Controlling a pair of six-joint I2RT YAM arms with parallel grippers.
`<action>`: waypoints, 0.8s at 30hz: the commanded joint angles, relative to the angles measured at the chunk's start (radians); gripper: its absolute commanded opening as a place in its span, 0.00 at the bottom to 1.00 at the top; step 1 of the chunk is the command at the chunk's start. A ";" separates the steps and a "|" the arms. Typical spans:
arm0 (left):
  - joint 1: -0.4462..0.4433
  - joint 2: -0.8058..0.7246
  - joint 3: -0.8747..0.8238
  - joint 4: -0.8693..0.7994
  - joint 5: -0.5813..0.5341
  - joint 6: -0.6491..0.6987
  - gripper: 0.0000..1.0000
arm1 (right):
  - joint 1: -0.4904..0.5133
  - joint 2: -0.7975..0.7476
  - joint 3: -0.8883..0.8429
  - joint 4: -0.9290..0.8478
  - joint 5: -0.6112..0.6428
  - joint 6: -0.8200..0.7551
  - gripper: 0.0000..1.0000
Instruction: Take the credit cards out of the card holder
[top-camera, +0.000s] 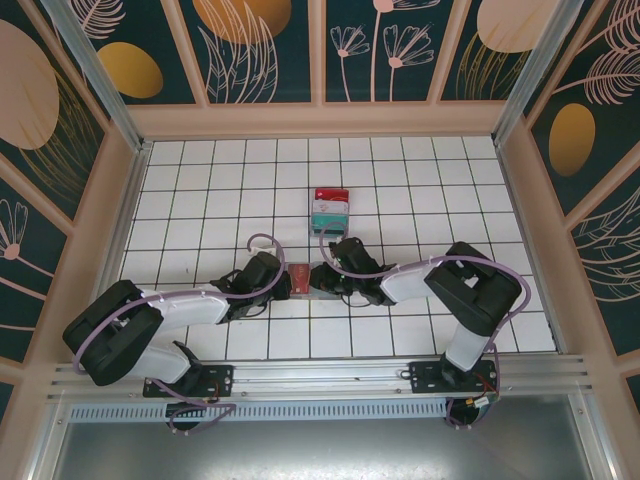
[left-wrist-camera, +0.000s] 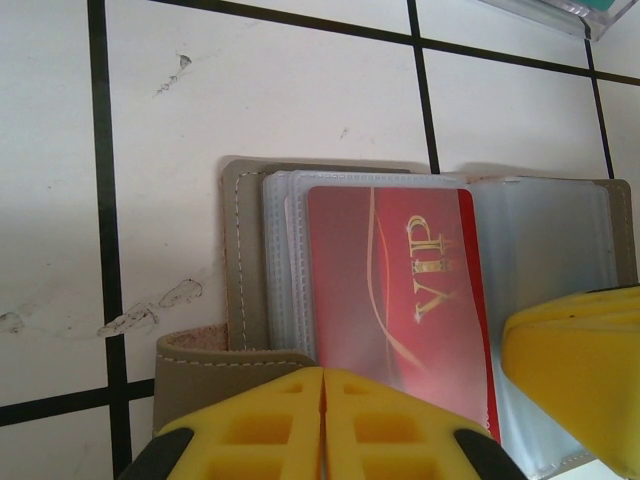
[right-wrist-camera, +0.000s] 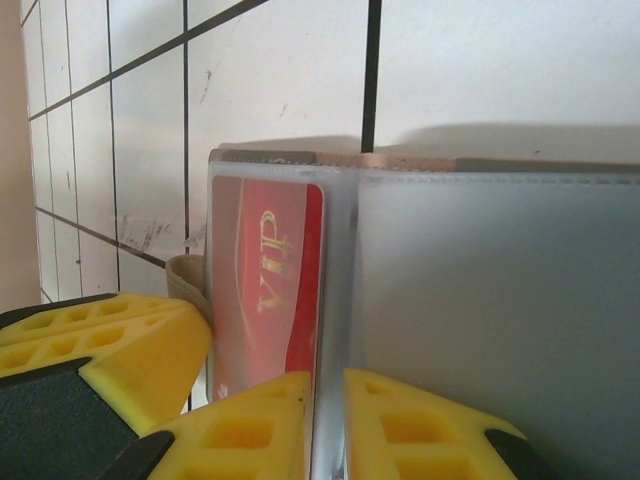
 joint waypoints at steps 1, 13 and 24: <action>0.001 0.020 -0.003 -0.007 0.011 -0.008 0.10 | 0.006 -0.005 0.013 -0.033 0.020 0.007 0.17; 0.000 0.021 0.003 0.000 0.026 -0.005 0.10 | 0.010 0.044 0.045 0.005 -0.048 0.000 0.15; 0.001 0.025 0.008 -0.010 0.023 -0.004 0.10 | 0.009 0.024 0.029 0.000 -0.036 0.005 0.00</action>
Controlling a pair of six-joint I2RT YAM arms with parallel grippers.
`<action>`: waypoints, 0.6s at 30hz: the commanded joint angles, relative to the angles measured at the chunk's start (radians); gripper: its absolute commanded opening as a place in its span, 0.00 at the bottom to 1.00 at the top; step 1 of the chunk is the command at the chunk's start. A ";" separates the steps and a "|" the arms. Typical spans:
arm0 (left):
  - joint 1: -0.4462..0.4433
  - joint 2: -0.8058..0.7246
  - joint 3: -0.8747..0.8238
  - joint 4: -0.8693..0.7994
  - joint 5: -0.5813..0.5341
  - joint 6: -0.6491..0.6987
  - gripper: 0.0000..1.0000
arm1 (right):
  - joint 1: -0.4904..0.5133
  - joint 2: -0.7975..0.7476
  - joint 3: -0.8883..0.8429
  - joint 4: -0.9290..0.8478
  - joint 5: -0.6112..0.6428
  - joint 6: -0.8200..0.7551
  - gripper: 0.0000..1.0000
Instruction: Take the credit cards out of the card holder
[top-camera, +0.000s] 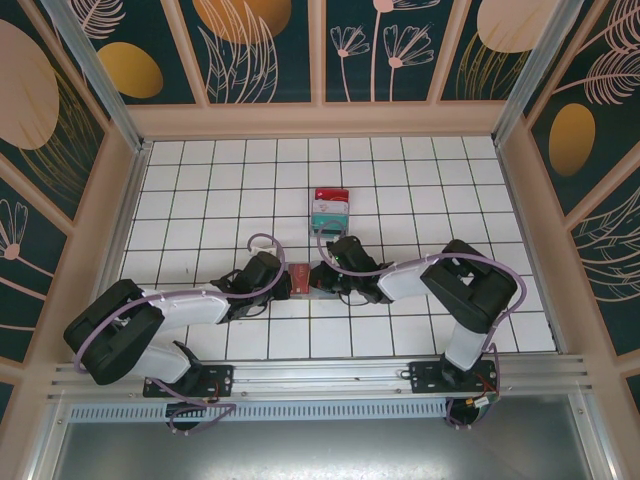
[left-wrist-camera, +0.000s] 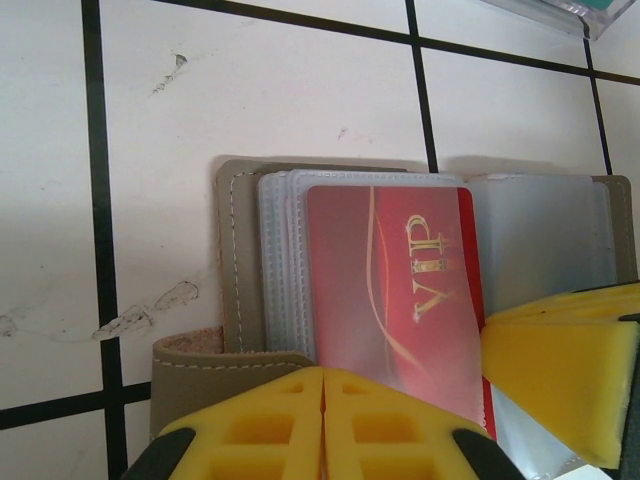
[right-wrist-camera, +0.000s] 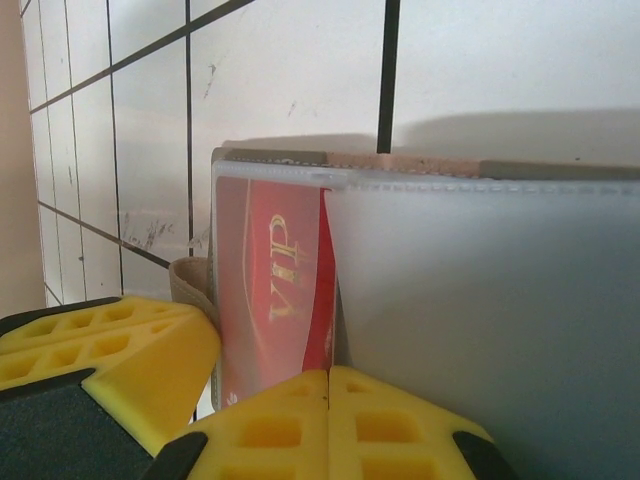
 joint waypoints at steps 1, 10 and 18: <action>0.000 0.018 0.009 -0.021 0.010 -0.005 0.10 | 0.006 -0.011 -0.001 -0.007 -0.002 0.001 0.00; 0.000 0.027 0.011 -0.058 -0.032 -0.011 0.07 | -0.037 -0.083 -0.084 -0.015 0.016 -0.002 0.00; 0.000 0.023 0.013 -0.056 -0.023 -0.008 0.07 | -0.054 -0.117 -0.111 0.019 -0.008 -0.009 0.07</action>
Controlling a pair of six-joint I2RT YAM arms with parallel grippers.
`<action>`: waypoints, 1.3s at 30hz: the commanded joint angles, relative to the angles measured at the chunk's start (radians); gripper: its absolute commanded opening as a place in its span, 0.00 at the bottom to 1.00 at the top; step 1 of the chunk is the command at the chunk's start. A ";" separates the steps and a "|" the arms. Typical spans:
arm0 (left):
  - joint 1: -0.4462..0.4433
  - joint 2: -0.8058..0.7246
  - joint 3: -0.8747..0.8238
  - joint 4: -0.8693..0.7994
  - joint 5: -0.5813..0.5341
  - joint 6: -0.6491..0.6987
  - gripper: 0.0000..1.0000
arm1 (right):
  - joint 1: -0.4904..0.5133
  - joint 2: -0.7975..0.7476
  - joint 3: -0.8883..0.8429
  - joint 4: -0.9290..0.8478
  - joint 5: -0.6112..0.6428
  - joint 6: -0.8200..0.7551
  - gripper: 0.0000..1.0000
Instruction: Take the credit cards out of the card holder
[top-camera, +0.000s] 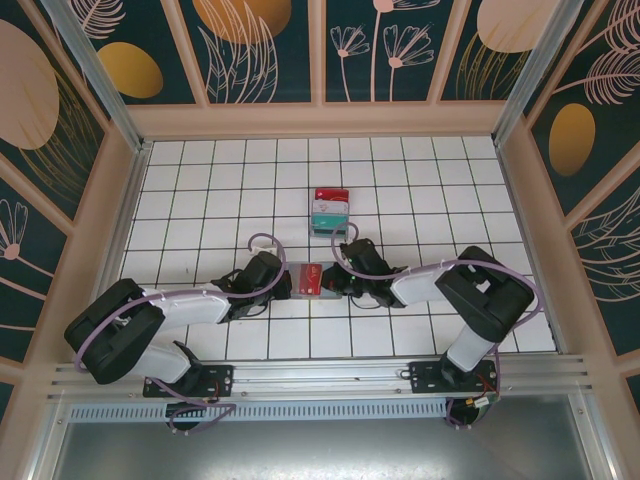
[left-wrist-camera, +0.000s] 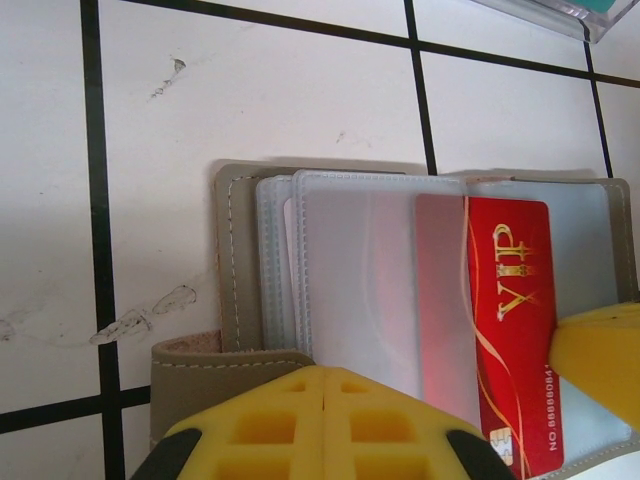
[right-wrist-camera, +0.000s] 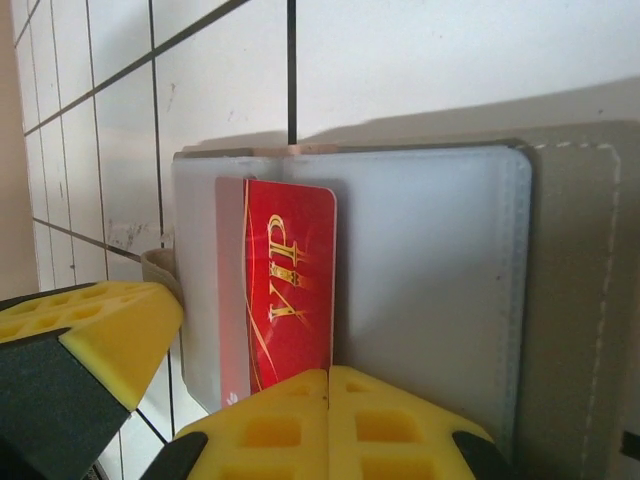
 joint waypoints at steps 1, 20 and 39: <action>0.000 0.020 0.008 -0.051 -0.011 -0.008 0.07 | -0.005 -0.014 -0.003 0.025 -0.022 -0.009 0.12; -0.001 0.018 0.005 -0.044 0.002 -0.006 0.07 | -0.012 0.048 0.015 0.042 -0.030 0.007 0.00; 0.000 -0.020 0.014 -0.060 0.007 0.006 0.08 | -0.130 -0.316 -0.105 -0.096 -0.026 -0.137 0.00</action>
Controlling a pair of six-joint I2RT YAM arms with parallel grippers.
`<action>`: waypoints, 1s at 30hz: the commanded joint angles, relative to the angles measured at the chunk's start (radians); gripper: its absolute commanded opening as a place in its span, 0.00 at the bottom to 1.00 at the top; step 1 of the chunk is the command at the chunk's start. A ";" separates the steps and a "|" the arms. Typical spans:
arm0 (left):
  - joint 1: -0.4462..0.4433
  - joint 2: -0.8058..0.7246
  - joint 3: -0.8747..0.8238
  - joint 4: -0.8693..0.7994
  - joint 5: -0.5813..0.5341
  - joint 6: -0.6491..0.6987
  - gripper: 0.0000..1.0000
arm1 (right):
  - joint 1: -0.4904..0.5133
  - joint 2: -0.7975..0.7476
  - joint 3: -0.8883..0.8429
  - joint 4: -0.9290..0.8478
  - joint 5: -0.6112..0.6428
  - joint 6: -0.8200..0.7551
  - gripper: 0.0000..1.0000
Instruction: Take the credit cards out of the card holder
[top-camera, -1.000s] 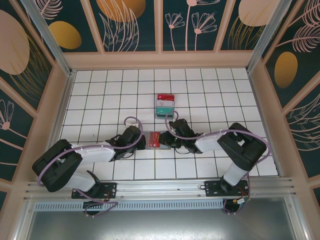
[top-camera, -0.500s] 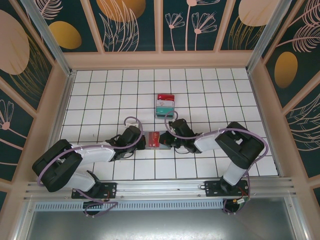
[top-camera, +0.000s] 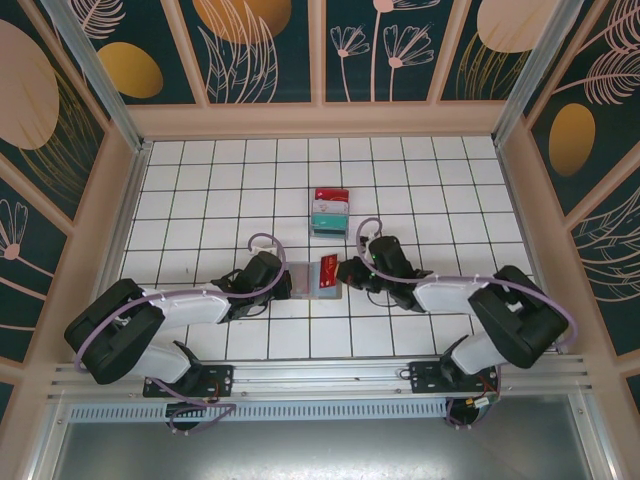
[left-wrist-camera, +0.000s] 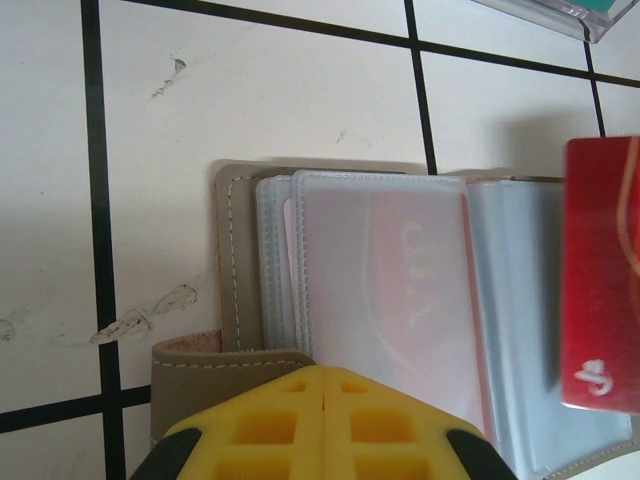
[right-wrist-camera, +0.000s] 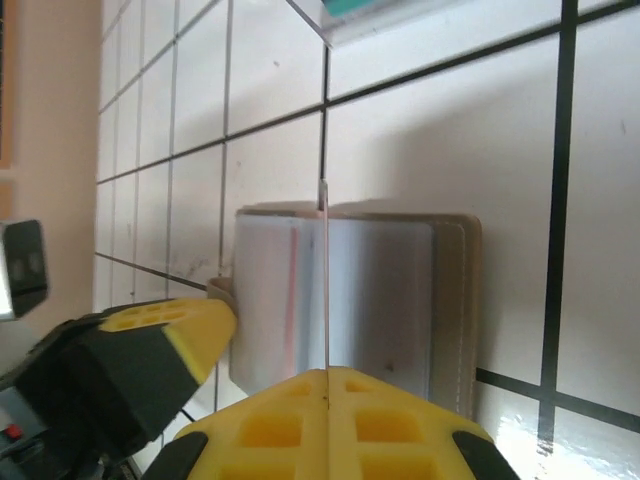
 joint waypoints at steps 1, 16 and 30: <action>0.000 -0.022 0.017 -0.053 0.008 0.007 0.08 | -0.007 -0.079 0.018 -0.090 0.010 -0.093 0.00; 0.000 -0.210 0.025 -0.058 0.033 0.048 0.78 | 0.012 -0.196 0.339 -0.426 0.313 -0.716 0.00; 0.000 -0.455 -0.050 -0.110 -0.023 0.045 0.99 | 0.023 0.078 0.659 -0.534 0.567 -1.493 0.00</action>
